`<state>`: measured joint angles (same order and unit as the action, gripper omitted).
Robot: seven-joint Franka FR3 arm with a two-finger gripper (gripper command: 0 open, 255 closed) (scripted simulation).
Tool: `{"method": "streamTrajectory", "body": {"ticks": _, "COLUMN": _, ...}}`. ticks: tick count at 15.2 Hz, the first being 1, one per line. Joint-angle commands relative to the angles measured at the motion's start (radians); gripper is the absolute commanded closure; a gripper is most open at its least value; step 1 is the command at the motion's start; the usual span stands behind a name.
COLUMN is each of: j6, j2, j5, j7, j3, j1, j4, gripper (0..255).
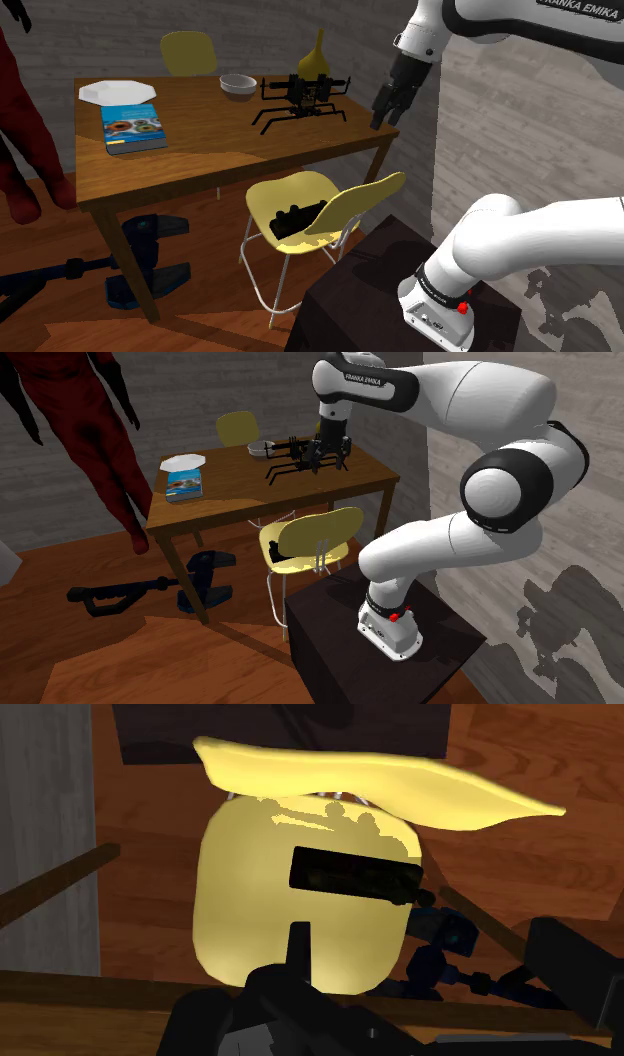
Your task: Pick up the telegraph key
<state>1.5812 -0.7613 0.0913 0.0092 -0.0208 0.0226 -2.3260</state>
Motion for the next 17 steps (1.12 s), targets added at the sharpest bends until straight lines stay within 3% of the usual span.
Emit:
{"method": "streamTrajectory", "body": {"ticks": 1, "j6": 0.0, "j2": 0.0, "j5": 0.0, "j7": 0.0, "j3": 0.0, "j1": 0.0, "j4": 0.0, "gripper": 0}}
{"method": "streamTrajectory", "body": {"ticks": 9, "j6": 0.233, "j2": 0.176, "j5": 0.005, "j7": -0.079, "j3": 0.04, "j1": 0.058, "j4": -0.1, "gripper": 0}}
{"method": "streamTrajectory", "body": {"ticks": 17, "j6": 0.46, "j2": 0.416, "j5": 0.003, "j7": -0.148, "j3": 0.086, "j1": 0.109, "j4": -0.129, "gripper": 0}}
